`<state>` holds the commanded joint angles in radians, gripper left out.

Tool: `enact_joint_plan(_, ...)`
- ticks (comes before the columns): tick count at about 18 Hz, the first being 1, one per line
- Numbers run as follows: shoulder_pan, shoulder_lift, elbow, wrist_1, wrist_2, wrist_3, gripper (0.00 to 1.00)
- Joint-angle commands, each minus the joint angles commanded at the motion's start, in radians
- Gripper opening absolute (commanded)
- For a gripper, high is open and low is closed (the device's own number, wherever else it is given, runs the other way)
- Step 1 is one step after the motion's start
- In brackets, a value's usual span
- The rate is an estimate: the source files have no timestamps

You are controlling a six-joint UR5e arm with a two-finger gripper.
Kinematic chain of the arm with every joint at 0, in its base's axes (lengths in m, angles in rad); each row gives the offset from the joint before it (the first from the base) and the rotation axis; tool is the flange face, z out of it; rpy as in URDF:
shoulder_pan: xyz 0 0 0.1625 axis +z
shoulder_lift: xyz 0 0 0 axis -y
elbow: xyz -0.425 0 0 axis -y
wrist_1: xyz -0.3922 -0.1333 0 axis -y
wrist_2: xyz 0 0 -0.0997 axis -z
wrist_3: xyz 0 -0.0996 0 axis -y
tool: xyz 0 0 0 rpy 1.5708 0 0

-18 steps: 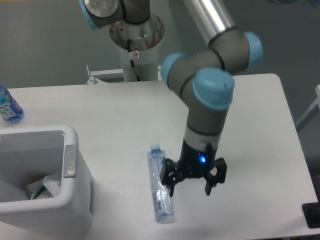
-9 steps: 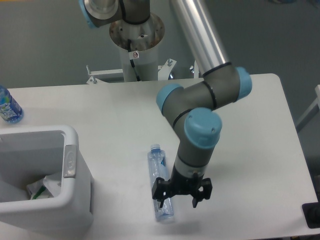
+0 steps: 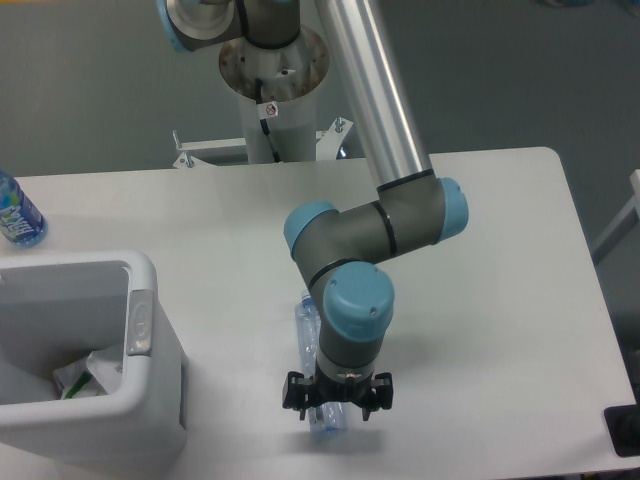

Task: Place the trash in the trash can
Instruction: 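Close the gripper around the end of the clear water bottle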

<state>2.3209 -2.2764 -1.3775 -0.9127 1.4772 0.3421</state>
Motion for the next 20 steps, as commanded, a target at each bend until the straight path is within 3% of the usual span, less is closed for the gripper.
enact_joint_plan(9, -0.002, -0.015, -0.006, -0.002, 0.003, -0.006, 1.00)
enact_joint_plan(20, -0.002, -0.008, -0.009, -0.002, 0.003, -0.008, 0.62)
